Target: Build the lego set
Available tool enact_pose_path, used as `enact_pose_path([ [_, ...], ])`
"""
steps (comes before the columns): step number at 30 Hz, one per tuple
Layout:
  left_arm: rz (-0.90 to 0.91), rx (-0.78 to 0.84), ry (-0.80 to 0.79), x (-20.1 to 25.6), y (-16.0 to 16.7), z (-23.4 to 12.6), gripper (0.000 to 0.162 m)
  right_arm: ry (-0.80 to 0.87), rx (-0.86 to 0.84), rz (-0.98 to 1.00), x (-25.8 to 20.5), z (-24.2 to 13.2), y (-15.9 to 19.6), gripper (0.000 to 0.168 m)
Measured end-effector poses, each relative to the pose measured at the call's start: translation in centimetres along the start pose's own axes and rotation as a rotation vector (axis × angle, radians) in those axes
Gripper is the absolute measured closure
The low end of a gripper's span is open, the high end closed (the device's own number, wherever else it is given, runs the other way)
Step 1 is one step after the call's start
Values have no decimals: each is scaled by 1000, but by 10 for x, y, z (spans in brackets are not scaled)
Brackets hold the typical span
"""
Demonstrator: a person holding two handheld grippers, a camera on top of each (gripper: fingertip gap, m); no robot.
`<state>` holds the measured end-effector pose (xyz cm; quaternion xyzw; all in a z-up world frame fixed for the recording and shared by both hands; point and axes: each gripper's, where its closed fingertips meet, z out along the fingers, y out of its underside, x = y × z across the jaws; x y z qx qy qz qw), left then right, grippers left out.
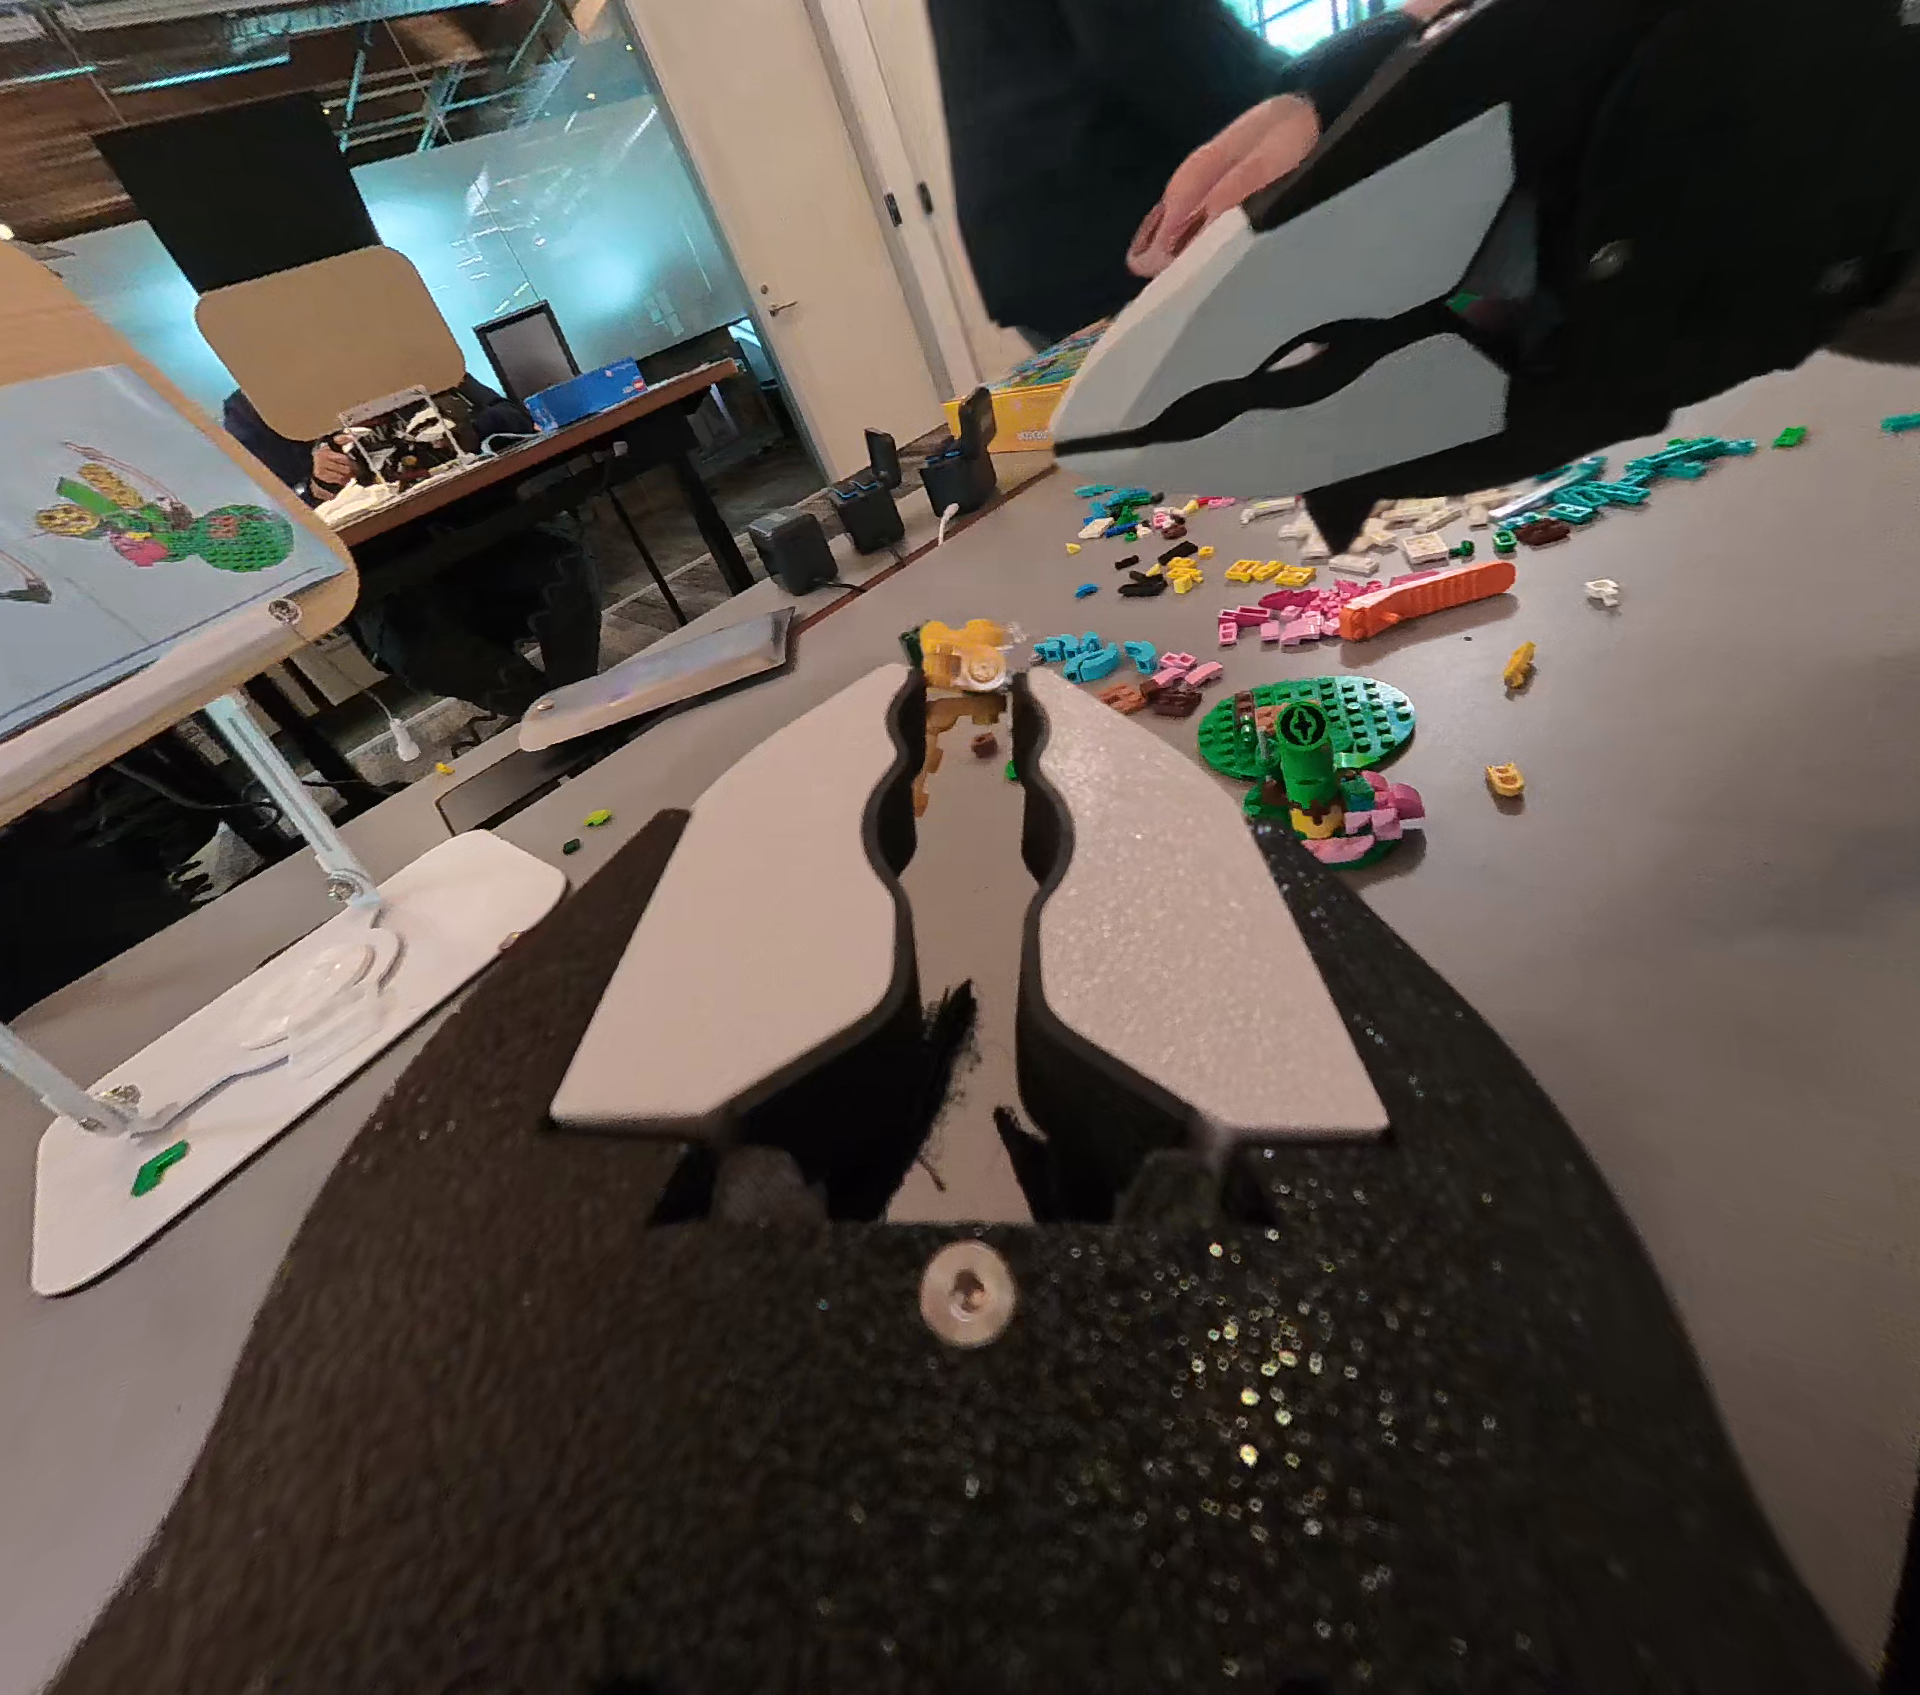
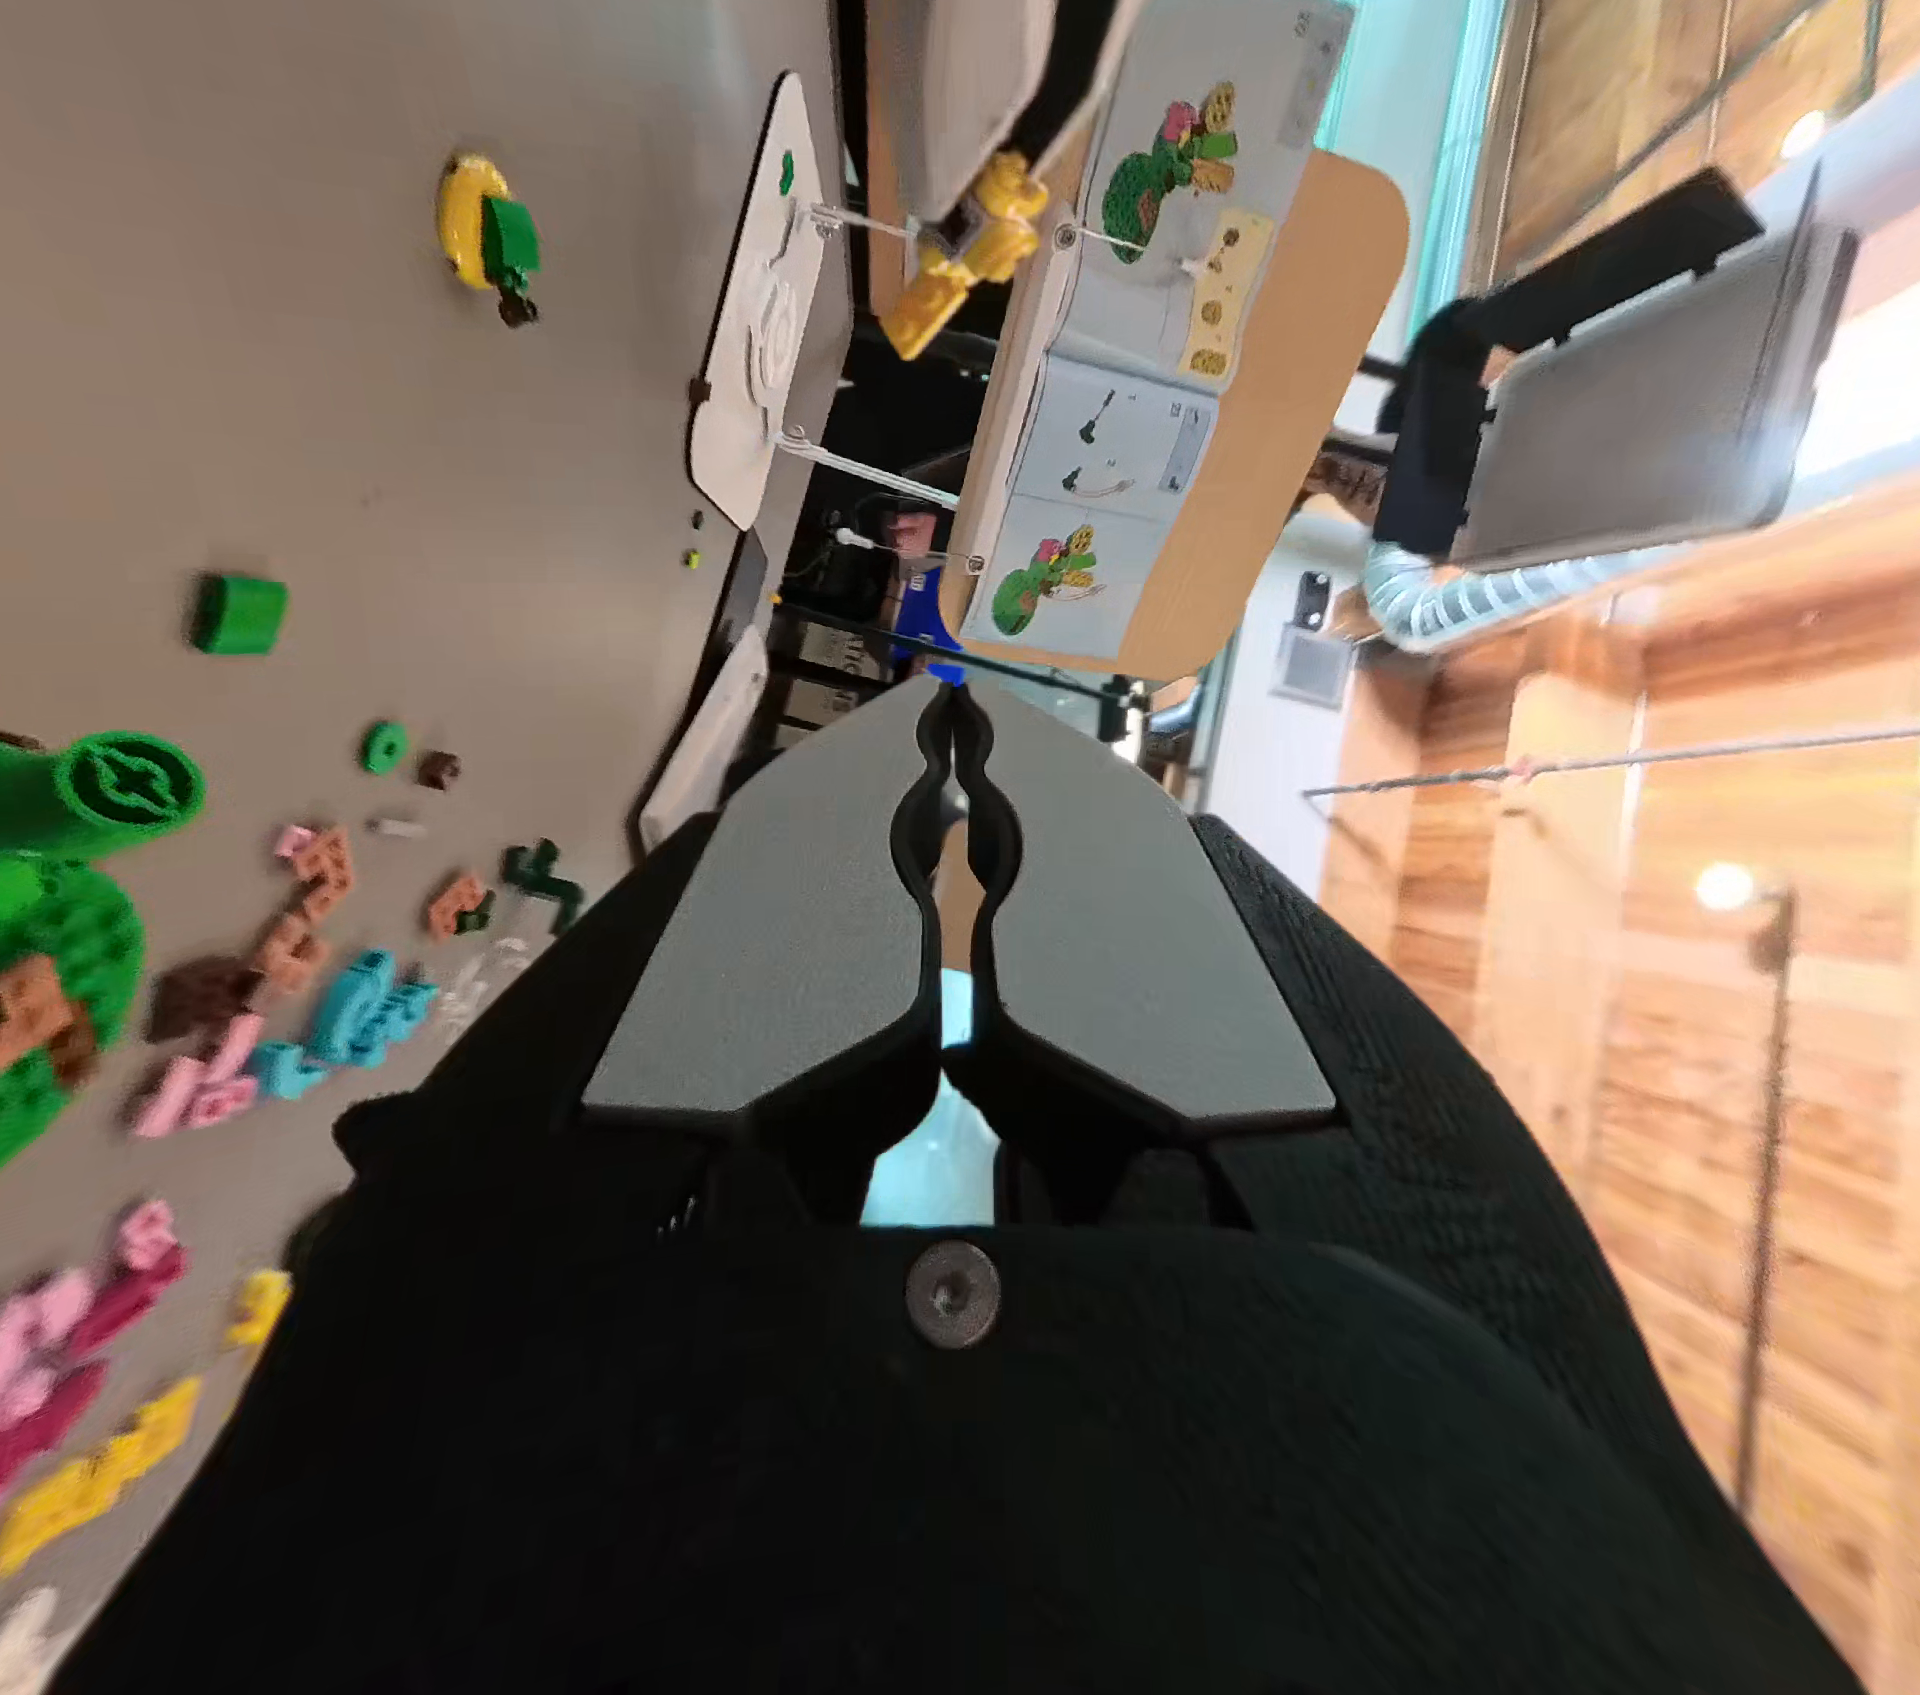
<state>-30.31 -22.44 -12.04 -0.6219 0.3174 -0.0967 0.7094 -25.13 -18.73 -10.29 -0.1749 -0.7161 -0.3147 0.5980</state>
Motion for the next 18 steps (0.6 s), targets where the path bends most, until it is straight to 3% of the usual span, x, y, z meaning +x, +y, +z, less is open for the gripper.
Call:
enact_pose_path([
  [8,1,11,-35,-5,-2,-1,146,3,-90,201,-2,-19,12,168],
  [18,22,6,-270,-41,3,-13,146,-58,-70,909,-5,-24,25,168],
])
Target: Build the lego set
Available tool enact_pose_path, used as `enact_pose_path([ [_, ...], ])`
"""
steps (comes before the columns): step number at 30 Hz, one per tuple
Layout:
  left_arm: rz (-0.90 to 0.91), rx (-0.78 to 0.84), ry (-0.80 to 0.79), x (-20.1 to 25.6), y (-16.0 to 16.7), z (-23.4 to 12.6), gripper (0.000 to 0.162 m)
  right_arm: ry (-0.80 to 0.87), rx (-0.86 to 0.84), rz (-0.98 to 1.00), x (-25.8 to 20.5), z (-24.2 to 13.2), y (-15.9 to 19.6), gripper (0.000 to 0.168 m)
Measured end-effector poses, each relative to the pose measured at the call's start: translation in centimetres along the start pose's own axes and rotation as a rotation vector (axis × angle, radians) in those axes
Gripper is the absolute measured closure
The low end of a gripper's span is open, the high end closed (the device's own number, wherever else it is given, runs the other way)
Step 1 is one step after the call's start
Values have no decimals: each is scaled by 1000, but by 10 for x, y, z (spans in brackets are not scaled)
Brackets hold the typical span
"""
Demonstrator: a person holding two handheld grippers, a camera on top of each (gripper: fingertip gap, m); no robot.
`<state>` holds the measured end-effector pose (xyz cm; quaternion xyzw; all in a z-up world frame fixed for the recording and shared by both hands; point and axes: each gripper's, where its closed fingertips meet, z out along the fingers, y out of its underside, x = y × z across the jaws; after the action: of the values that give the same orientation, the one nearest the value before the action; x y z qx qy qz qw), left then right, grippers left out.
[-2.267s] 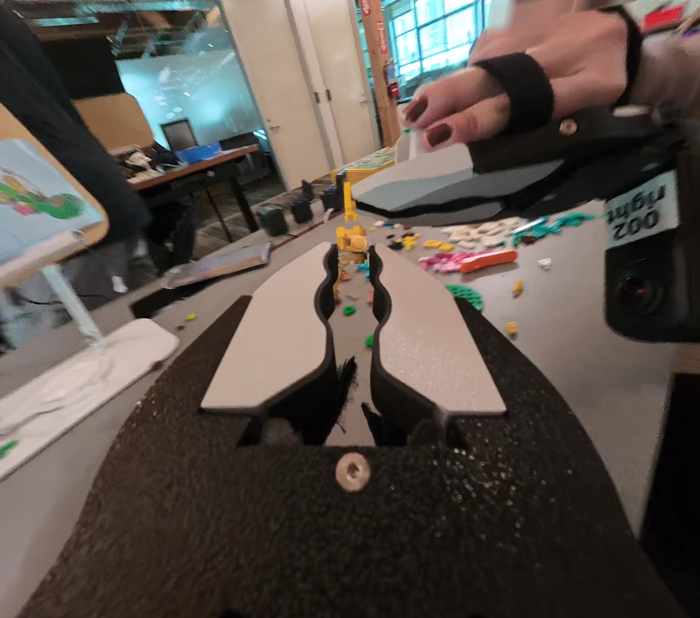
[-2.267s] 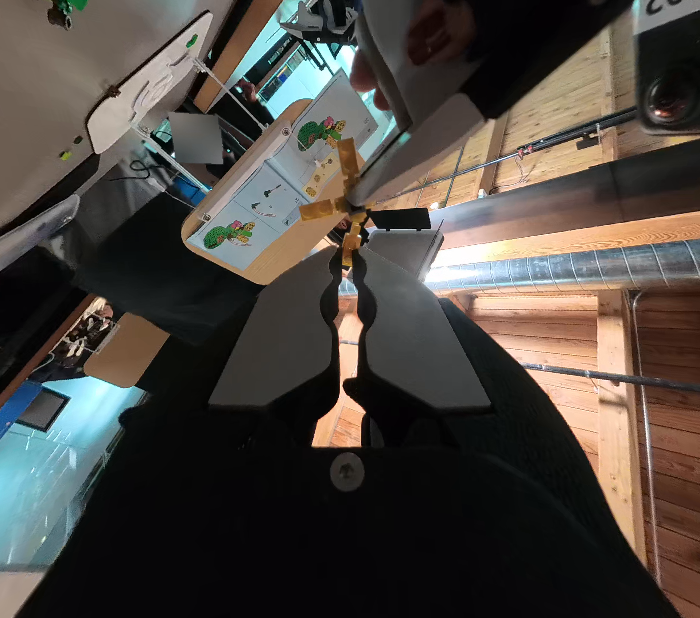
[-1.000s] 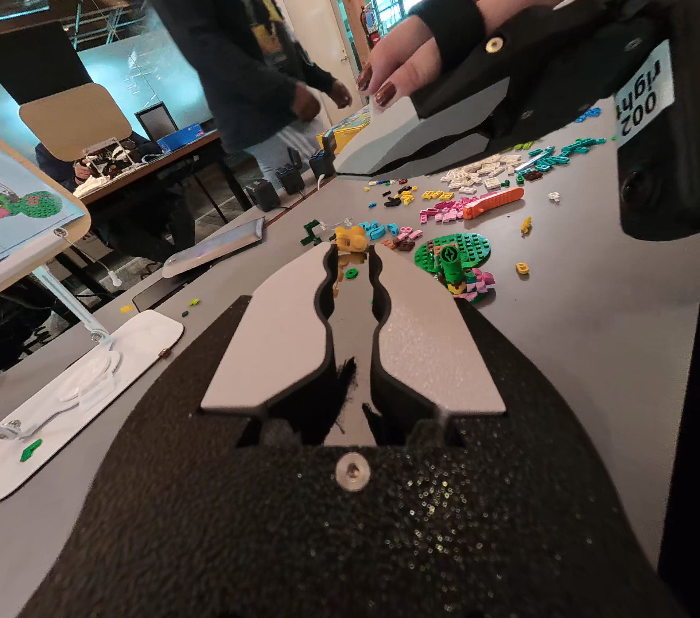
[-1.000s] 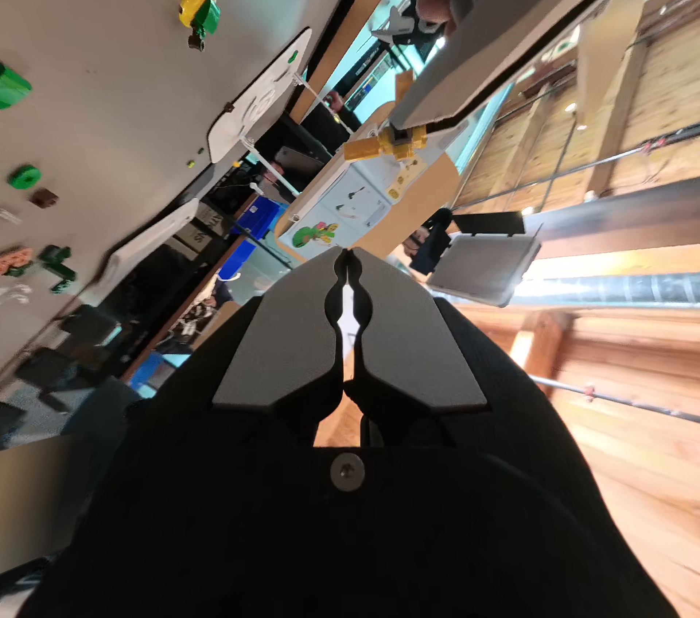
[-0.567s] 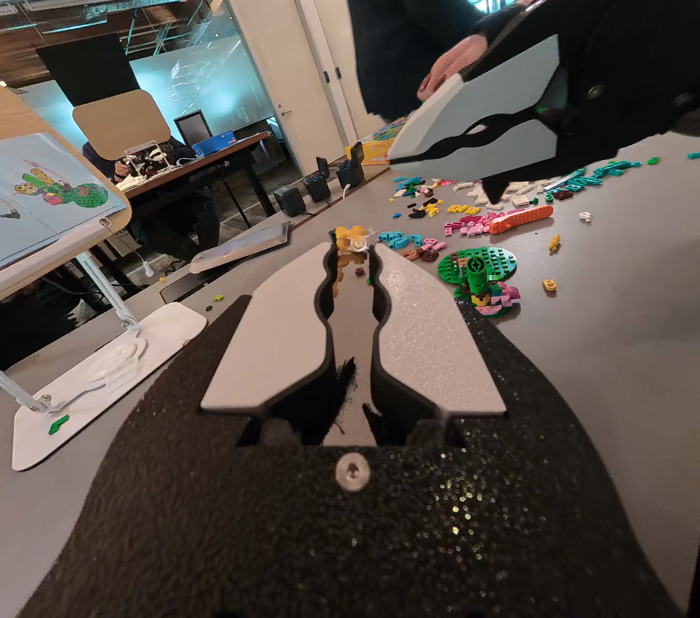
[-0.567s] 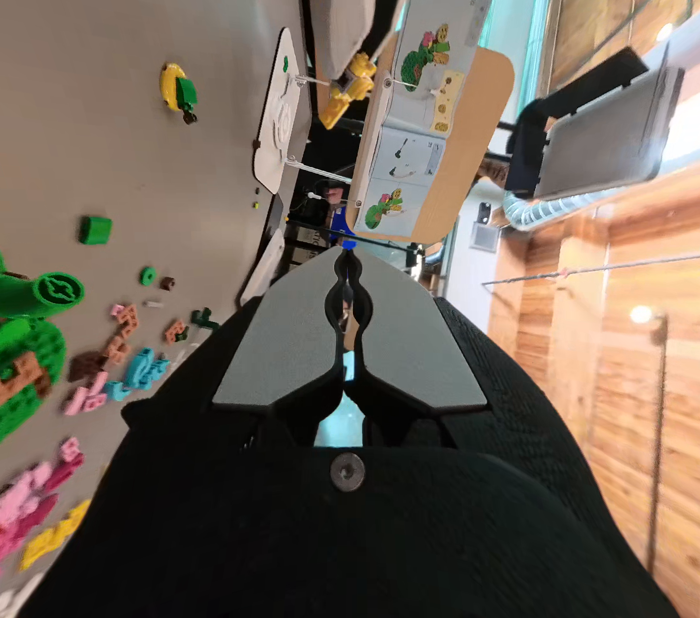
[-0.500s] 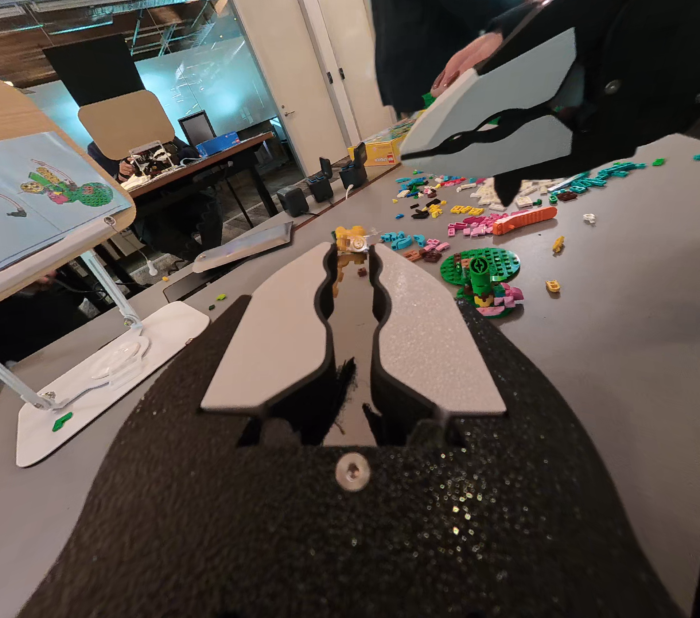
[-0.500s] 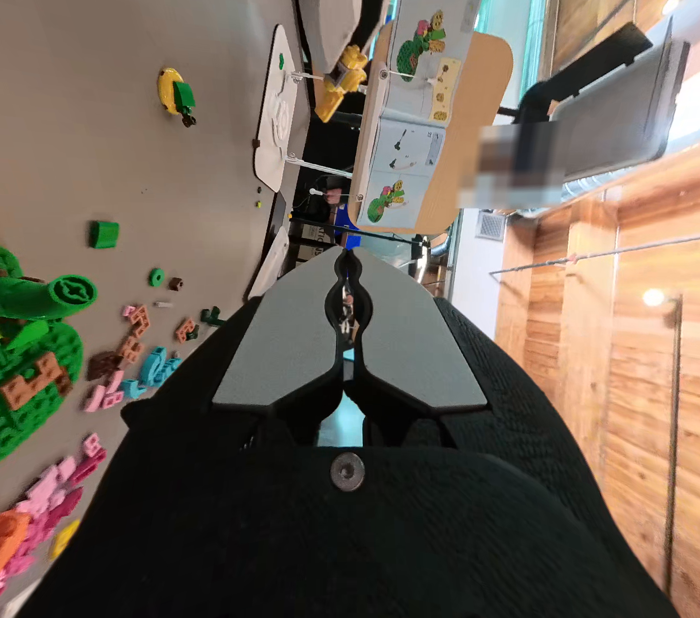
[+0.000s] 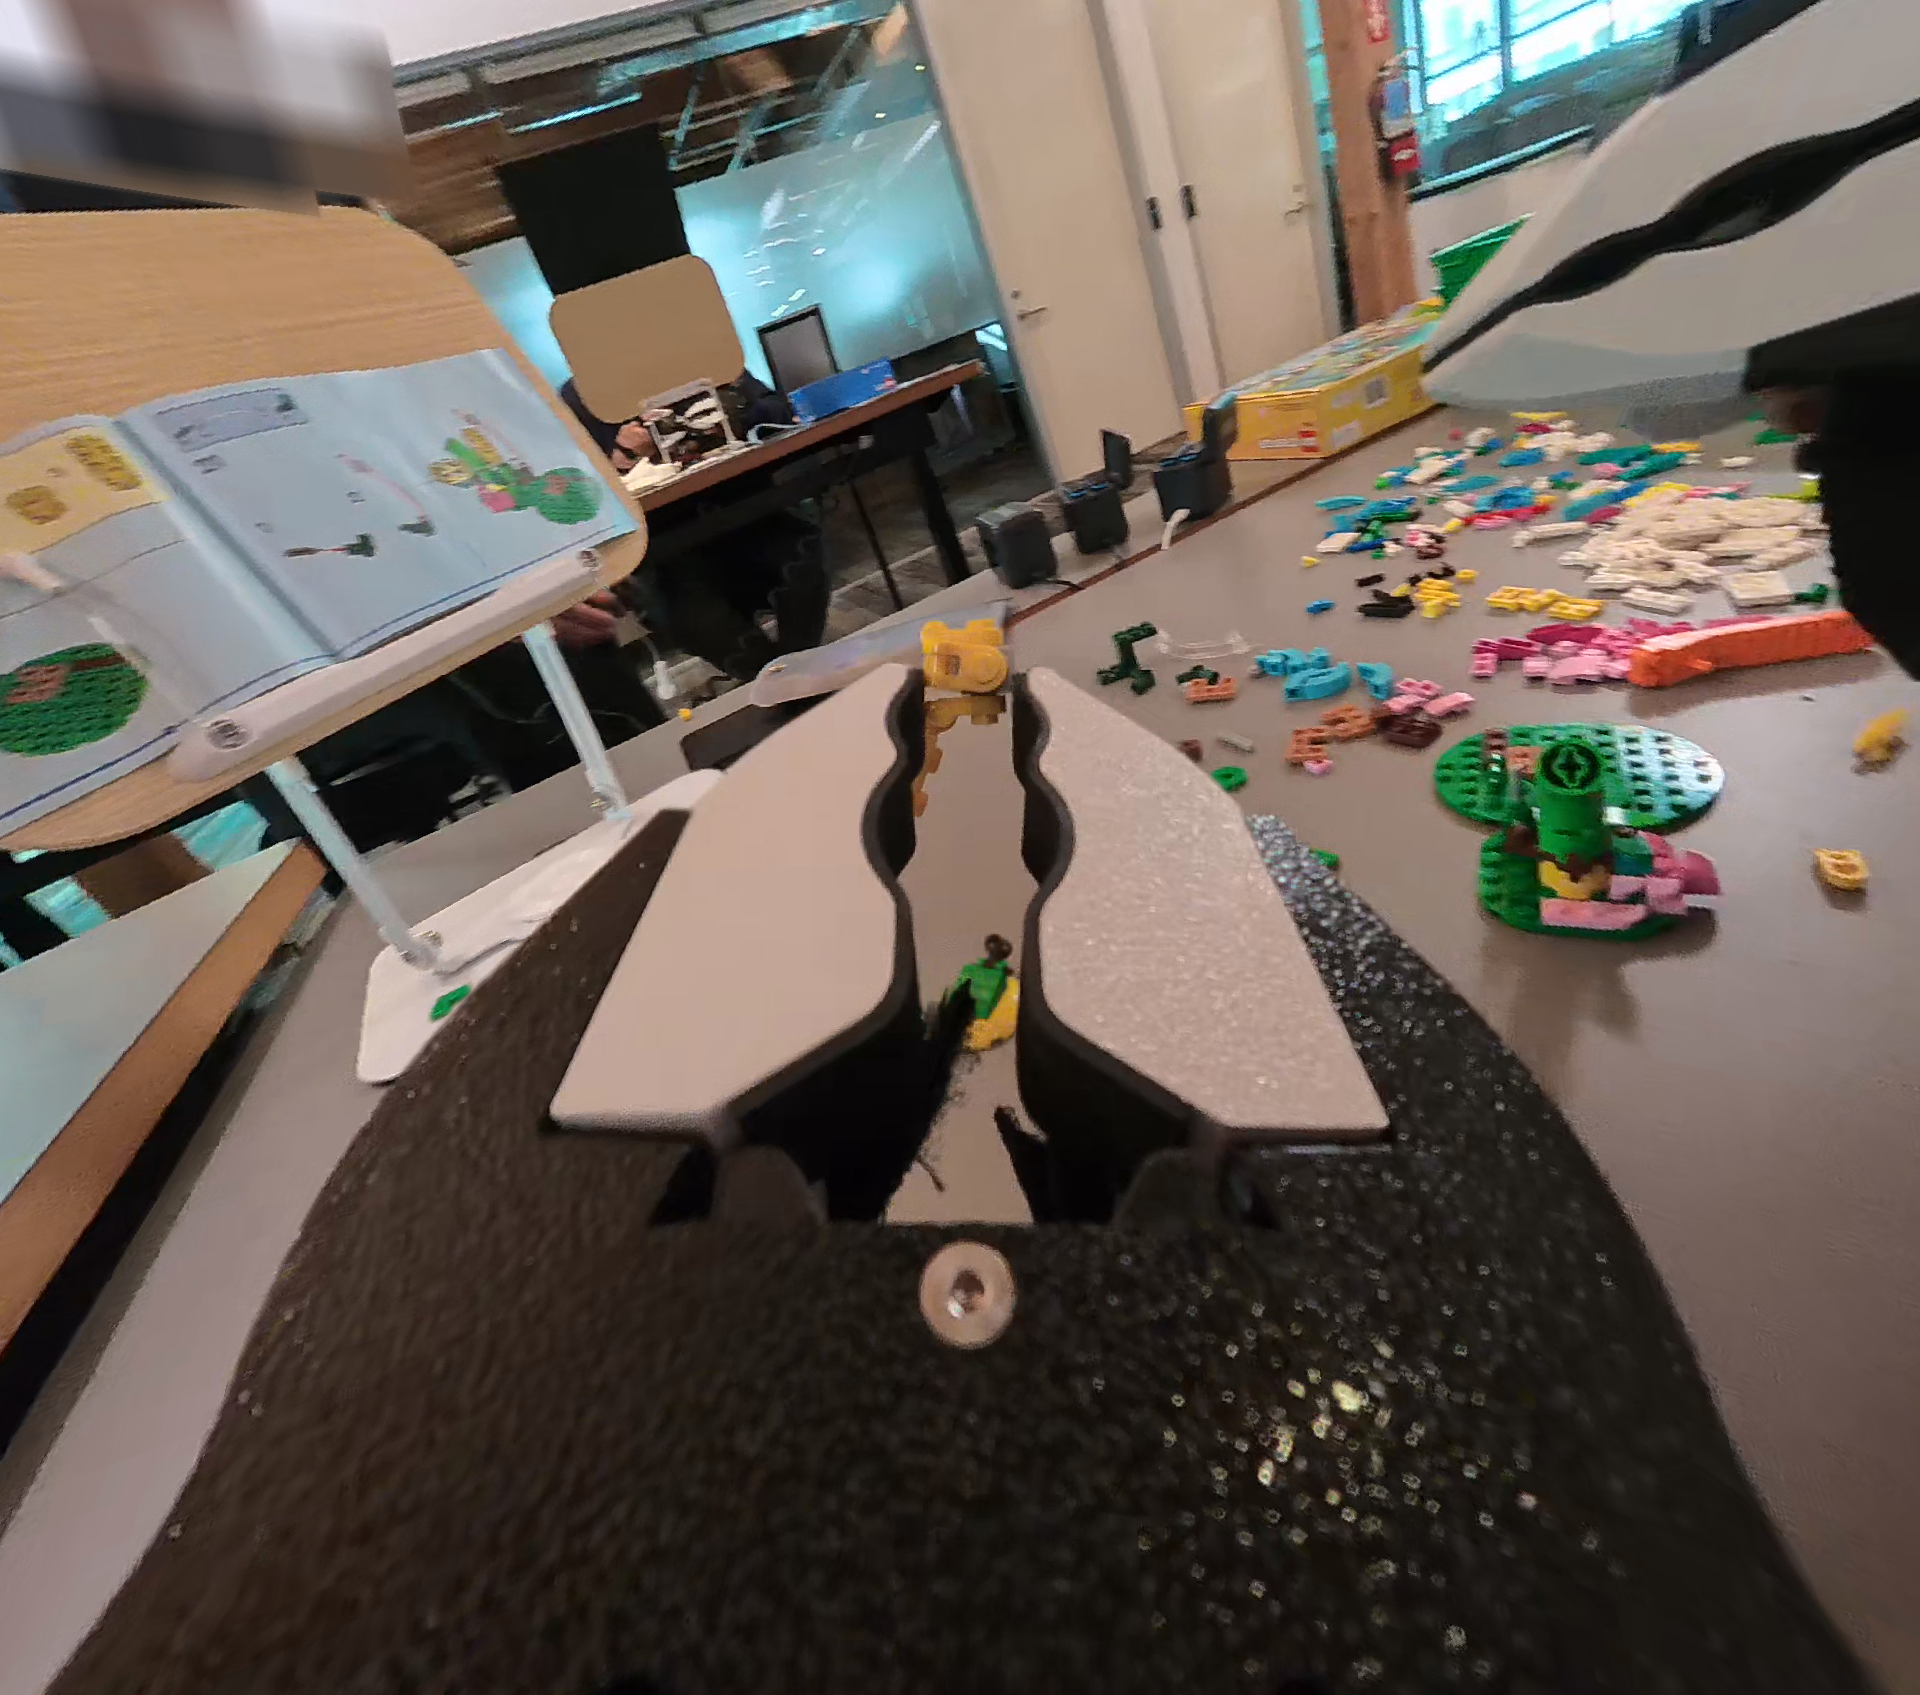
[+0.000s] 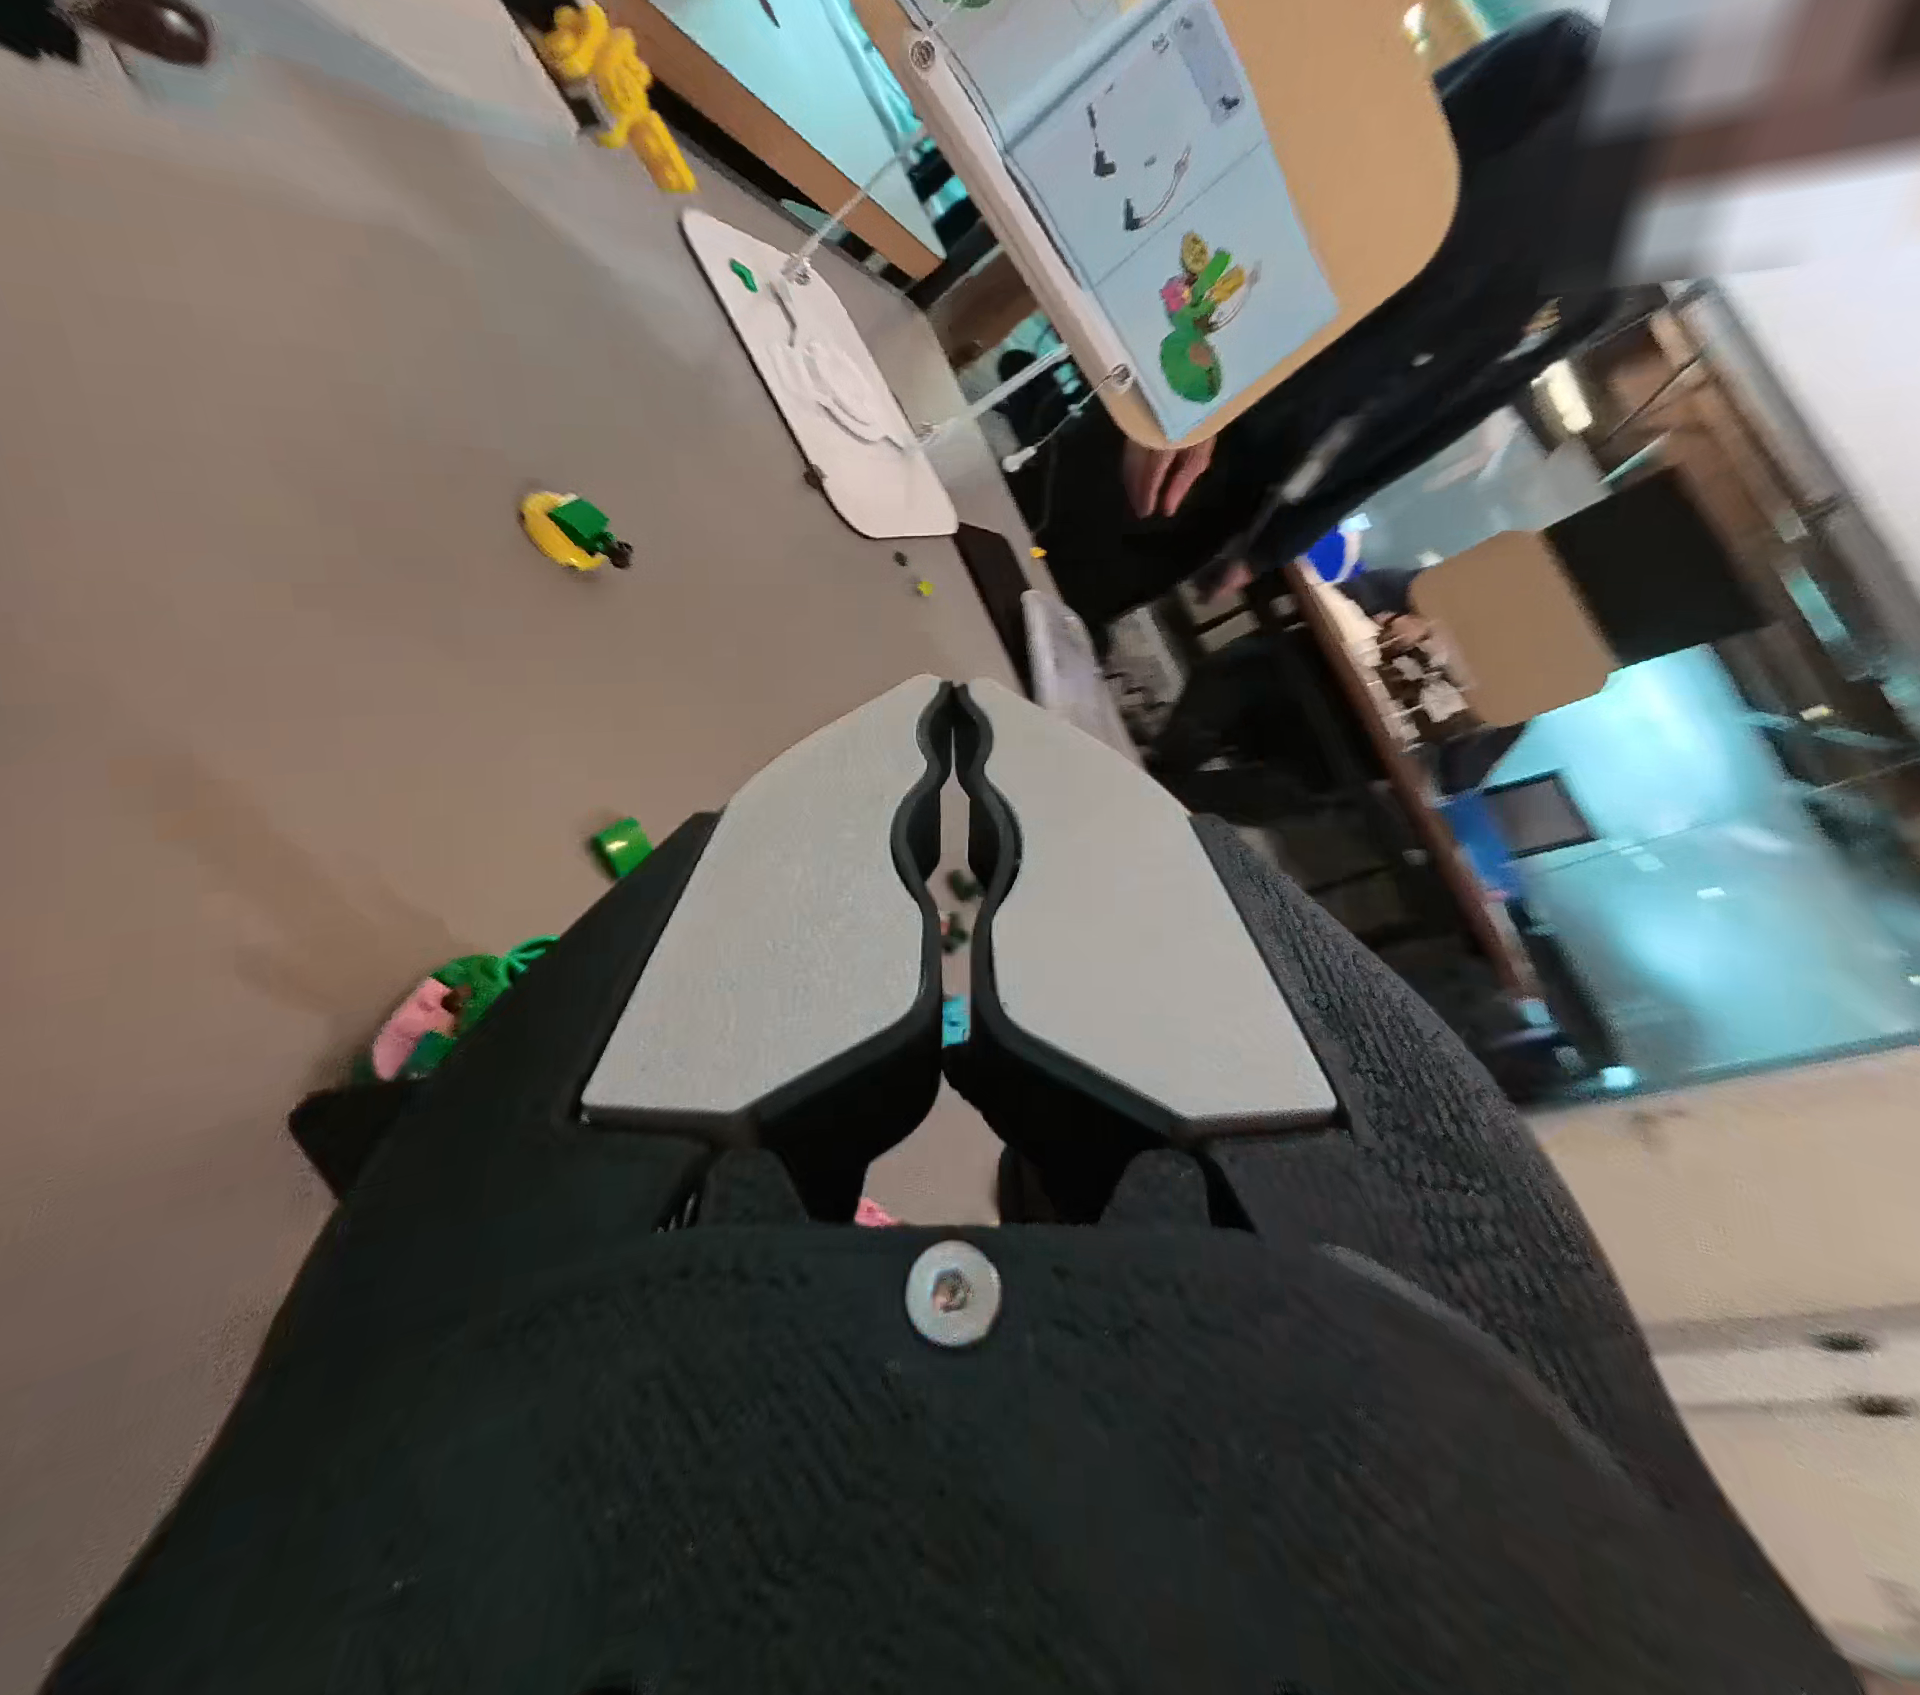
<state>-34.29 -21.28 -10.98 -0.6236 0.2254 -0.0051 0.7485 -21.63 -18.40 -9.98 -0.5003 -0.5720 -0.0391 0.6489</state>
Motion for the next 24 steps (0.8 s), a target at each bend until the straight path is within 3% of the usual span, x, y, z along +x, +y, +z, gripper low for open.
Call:
enact_pose_path([
  [6,17,5,-168,-29,4,-9,146,-132,3,230,2,22,6,168],
  [15,86,-13,-339,-62,20,-24,146,-367,34,559,27,107,6,163],
  [24,51,14,-310,-54,18,-19,146,-366,-10,570,19,102,20,159],
])
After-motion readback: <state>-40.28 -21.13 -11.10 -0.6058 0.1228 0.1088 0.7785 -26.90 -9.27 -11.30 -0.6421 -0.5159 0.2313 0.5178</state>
